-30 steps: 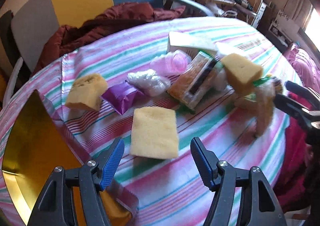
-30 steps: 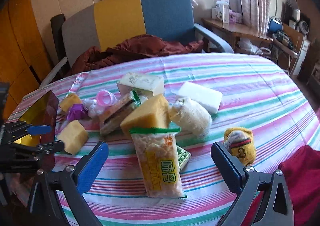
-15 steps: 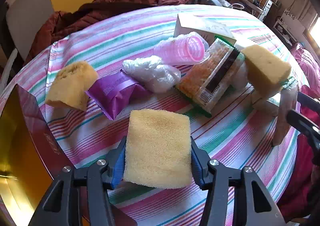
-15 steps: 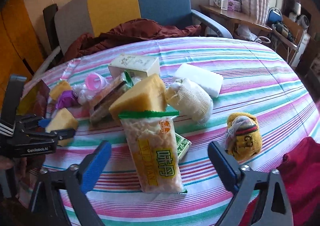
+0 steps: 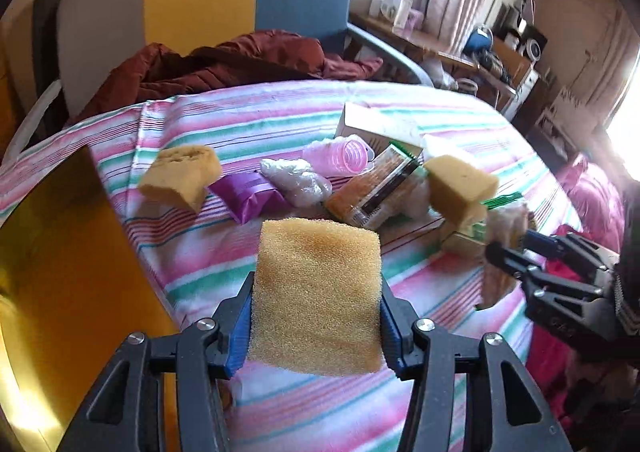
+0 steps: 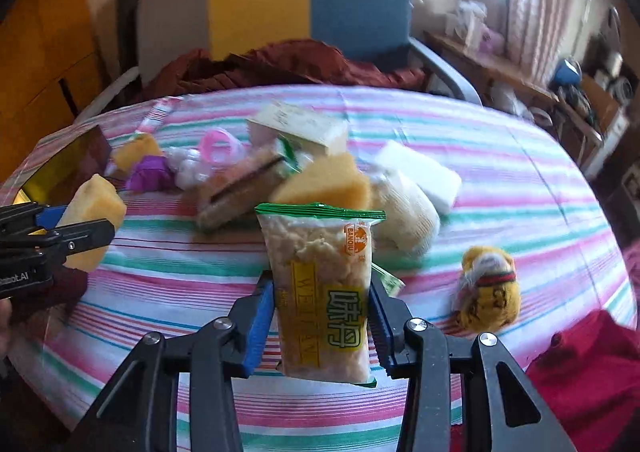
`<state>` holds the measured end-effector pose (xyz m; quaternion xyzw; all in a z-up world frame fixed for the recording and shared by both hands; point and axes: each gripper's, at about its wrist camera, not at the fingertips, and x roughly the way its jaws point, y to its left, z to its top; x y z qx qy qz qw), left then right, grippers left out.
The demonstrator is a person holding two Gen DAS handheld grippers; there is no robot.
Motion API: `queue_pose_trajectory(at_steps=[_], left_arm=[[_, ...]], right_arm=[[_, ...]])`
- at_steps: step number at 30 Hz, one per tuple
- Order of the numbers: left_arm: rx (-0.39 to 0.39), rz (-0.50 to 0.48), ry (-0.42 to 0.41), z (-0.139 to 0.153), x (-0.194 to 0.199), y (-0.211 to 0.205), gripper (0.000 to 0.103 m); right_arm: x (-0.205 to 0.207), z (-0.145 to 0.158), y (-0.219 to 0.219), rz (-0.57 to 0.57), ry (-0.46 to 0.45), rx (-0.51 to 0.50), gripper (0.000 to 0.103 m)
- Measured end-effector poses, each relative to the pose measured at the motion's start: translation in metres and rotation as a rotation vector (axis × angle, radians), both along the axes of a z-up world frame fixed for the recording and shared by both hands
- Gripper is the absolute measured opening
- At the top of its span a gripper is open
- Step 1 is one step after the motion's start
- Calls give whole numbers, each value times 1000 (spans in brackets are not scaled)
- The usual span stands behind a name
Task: Organize objects
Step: 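Carry the sponge and snack bag over the gold tray with both tools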
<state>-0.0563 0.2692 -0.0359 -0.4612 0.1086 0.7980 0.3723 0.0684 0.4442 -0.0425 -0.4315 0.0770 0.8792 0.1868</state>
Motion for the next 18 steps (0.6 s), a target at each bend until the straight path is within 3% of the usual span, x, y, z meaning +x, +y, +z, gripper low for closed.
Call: queue_pose_trajectory(at_steps=[9,18], left_arm=[[27,63,32,21,19,-37,53],[37,142,55,32,27,-70,53]], right_arm=[[1,19,-47,139,59,88,44],[8,32,-70,208,105,105,44]])
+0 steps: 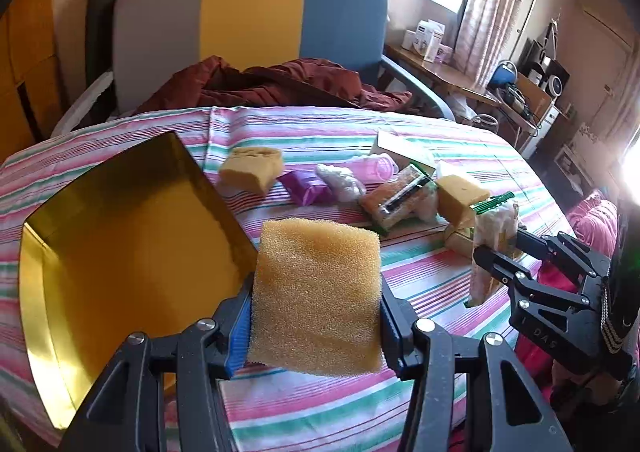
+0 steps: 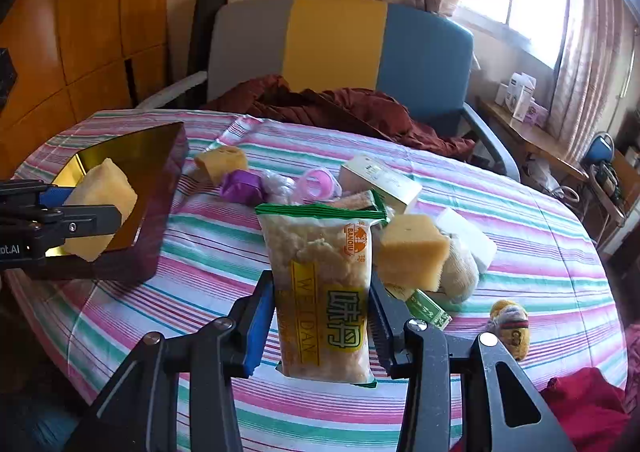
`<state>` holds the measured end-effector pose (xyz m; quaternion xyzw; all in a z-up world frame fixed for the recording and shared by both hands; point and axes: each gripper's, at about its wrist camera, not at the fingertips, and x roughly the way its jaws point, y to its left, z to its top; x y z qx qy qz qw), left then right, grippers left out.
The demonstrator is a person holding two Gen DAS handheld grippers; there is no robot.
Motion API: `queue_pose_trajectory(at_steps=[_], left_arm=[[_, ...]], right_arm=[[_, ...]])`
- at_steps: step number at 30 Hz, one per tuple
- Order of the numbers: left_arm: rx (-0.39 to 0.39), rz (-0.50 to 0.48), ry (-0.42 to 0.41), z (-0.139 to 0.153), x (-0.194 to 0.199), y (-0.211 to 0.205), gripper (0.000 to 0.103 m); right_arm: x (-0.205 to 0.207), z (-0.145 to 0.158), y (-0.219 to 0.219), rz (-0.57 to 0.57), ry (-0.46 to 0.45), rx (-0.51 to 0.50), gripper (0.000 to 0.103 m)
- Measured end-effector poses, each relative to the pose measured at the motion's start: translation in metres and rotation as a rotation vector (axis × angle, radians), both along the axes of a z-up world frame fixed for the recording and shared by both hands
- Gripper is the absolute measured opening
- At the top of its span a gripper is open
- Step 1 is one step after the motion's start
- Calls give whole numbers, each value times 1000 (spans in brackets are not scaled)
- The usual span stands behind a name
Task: Organize objects
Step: 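Carry the sponge and snack bag over the gold tray with both tools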
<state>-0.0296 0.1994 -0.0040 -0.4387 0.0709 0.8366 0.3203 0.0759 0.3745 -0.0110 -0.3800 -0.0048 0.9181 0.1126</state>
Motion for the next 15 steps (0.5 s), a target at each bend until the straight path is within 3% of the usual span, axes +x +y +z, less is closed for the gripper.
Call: queue_pose_trajectory(at_steps=[15], left_arm=[[39,120,15,8,1,-58,53]], right_arm=[[1,-2,-16,40,-2,20,44]])
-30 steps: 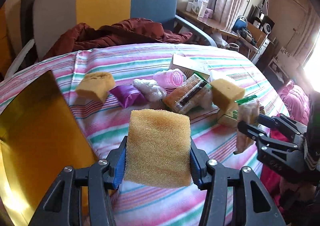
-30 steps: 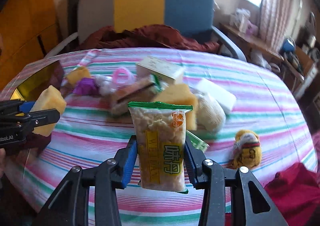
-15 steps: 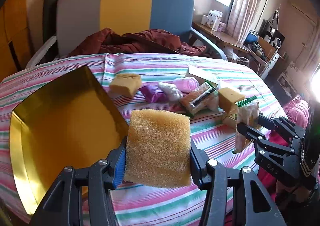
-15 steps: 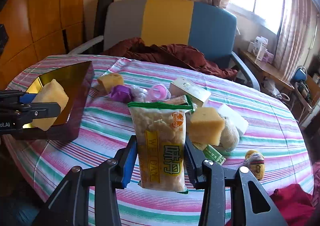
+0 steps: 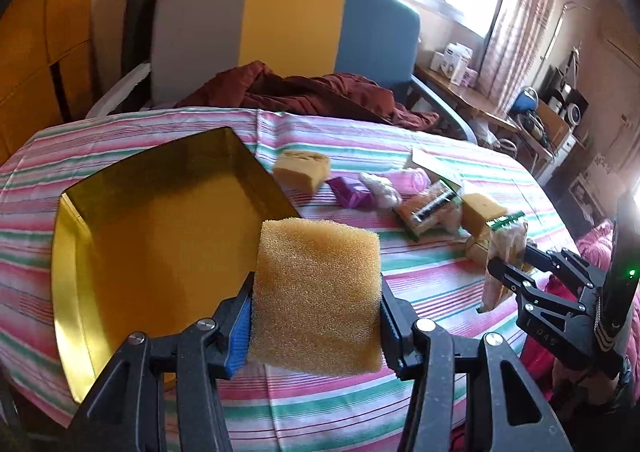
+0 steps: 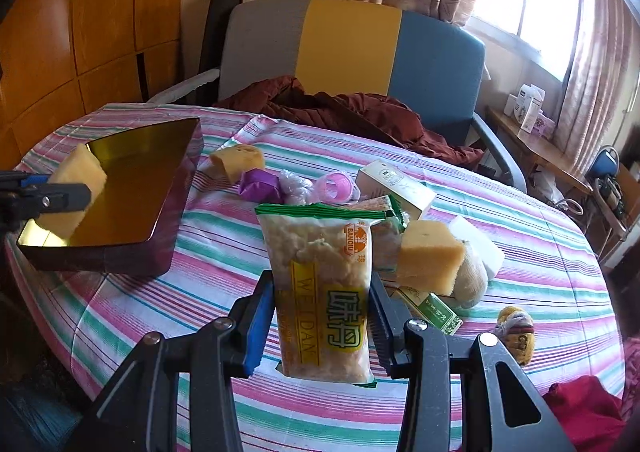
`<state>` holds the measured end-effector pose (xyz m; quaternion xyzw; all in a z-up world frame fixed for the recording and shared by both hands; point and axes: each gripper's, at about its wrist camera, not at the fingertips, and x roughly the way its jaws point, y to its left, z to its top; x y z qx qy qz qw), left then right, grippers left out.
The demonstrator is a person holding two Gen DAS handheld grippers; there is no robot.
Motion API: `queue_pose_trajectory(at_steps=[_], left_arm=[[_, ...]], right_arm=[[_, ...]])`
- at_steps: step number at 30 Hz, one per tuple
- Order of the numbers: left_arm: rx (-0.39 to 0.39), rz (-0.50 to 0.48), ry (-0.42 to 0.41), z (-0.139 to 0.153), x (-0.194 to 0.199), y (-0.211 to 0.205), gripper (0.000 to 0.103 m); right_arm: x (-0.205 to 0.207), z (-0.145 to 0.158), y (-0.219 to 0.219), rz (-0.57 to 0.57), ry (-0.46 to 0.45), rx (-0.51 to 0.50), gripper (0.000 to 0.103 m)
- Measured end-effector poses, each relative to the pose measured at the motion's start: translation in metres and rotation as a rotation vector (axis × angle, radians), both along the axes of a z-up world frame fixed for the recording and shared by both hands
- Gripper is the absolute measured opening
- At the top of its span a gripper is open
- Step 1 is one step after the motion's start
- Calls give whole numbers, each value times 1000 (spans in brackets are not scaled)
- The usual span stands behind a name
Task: Organize objects
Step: 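Carry the sponge and snack bag over the gold tray with both tools, then open both tools to drop the sponge and snack bag into the tray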
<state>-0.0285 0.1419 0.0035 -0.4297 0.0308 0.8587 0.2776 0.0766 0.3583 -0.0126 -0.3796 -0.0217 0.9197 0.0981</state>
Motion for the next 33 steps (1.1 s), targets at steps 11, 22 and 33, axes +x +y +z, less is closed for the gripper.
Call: queue_pose_trajectory(at_steps=[11,22,33], left_arm=[[20,215,-19,-16,-18,-101,54],[-7,310,-20,-32,-41,-153,55],[13,386,-25,-35,-39,-182,73]], right_arm=[[-21,18,-49,133,-15,-58,44],[-106,29,-137,338,-58,-257,44],[-145,8,-181,369,-125,-383,64]])
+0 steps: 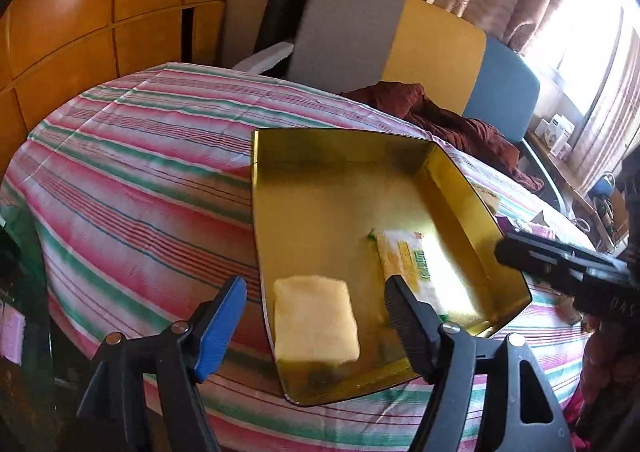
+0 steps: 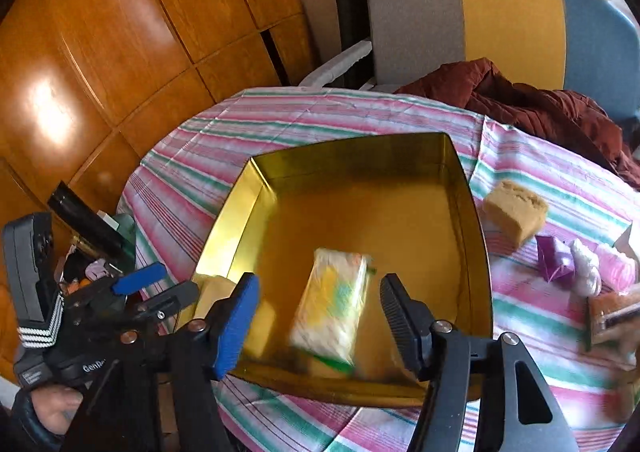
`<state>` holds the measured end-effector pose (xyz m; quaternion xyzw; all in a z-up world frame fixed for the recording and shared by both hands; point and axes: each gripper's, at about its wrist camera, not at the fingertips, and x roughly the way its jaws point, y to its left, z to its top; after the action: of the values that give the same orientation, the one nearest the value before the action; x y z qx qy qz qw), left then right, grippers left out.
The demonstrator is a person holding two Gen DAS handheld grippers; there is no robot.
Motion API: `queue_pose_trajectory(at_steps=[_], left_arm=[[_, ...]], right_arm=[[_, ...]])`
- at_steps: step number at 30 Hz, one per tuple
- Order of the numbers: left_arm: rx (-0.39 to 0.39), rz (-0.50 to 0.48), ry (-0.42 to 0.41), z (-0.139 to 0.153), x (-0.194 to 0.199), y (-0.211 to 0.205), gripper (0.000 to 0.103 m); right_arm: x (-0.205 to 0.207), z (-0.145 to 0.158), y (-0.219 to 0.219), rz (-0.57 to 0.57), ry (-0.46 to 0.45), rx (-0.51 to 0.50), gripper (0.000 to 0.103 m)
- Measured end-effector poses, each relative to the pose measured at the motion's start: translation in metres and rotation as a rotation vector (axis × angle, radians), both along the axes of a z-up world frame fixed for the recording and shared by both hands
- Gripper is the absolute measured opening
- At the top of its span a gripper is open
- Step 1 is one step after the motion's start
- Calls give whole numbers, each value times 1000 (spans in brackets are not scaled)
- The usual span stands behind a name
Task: Organize objects
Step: 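Open both tools to drop the sponge and snack bag into the tray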
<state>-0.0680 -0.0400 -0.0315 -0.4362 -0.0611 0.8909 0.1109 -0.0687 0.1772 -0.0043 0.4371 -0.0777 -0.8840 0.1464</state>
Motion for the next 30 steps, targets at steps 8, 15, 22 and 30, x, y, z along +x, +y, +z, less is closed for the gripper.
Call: queue_pose_trajectory(at_steps=[8,15,22,30], left_arm=[[-17,66,51,15,14,-2,73],[-89,93,98,31,25,13,72],[-128,90,118,32,34,21,72],[-141,14,121,33,42,40,72]], right_arm=[[23,-2,-1,-20,29,74,79],[45,4,-12,-38,119,149,88],[55,10,-2,-88,170,168,94],[63,6,14,-133,165,151,95]])
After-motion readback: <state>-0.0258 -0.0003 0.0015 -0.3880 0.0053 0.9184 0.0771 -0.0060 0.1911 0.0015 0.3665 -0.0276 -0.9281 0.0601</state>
